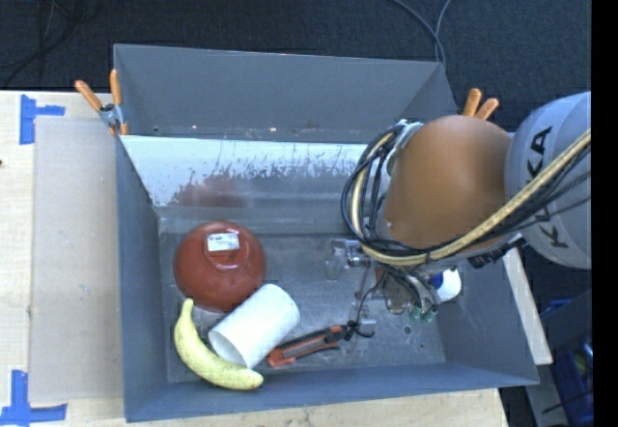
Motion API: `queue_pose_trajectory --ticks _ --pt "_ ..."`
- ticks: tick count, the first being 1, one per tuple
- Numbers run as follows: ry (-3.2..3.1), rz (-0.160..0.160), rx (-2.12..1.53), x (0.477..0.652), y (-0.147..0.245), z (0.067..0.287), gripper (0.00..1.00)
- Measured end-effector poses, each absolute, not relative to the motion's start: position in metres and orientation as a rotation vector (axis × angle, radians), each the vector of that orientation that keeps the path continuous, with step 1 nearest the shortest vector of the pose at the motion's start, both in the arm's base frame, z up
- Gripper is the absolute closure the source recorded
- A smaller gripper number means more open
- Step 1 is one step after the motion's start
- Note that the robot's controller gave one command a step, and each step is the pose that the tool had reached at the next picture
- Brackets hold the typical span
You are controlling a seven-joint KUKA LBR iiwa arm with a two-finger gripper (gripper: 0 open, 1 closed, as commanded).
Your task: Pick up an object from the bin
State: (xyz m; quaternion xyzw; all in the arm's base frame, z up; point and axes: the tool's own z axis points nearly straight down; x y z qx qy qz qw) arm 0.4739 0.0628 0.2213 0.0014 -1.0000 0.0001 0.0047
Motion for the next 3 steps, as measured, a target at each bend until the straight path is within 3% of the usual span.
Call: queue_pose_trajectory --ticks 1,2,3 --pt "-3.139 0.000 0.000 0.475 0.062 0.224 0.00" --pt "-3.139 -0.001 -0.007 0.491 0.090 0.163 0.00" --pt "-3.144 -0.001 0.010 0.488 0.110 0.138 0.00"
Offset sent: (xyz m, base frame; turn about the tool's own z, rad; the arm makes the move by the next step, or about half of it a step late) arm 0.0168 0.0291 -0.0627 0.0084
